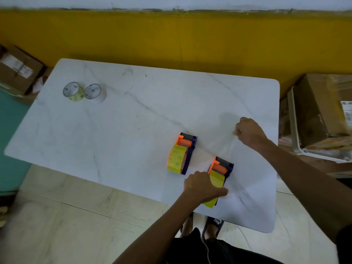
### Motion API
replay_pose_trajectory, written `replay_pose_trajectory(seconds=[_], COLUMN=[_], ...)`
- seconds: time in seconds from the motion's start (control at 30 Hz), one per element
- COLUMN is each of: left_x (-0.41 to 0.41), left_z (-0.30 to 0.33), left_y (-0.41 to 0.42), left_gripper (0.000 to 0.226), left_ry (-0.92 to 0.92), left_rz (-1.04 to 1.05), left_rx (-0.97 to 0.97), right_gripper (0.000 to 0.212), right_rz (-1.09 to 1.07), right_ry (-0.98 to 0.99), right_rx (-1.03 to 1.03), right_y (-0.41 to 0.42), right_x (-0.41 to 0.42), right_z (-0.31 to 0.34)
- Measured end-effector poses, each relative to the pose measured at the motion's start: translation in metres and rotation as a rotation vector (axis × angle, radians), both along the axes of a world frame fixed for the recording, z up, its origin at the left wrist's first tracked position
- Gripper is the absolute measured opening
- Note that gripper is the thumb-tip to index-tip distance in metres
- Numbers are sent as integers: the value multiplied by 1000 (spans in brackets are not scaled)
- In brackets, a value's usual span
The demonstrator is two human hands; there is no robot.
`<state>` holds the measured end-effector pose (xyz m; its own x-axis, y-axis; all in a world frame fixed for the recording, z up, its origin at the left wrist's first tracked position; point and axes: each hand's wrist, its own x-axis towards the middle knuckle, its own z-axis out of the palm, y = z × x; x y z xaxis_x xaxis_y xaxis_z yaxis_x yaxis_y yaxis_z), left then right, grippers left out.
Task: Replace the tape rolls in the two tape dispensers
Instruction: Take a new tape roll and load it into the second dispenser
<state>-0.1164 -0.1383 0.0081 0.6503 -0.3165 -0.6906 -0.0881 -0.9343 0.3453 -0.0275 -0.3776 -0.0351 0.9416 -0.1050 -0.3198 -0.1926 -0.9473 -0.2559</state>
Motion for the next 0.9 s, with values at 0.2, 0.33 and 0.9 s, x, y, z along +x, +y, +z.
replay_pose_trajectory(seconds=[0.2, 0.33, 0.9], left_x=[-18, -30, -23], left_z=[-4, -7, 27], left_y=[10, 19, 15], left_gripper=[48, 39, 40], left_ry=[81, 37, -323], left_rz=[237, 281, 248], left_rx=[-238, -321, -529], right_gripper=[20, 18, 65], right_rz=[-96, -142, -449], right_ry=[131, 201, 420], right_rx=[-18, 121, 1501], right_y=[-2, 2, 44], right_x=[-18, -27, -74], right_z=[-2, -8, 29])
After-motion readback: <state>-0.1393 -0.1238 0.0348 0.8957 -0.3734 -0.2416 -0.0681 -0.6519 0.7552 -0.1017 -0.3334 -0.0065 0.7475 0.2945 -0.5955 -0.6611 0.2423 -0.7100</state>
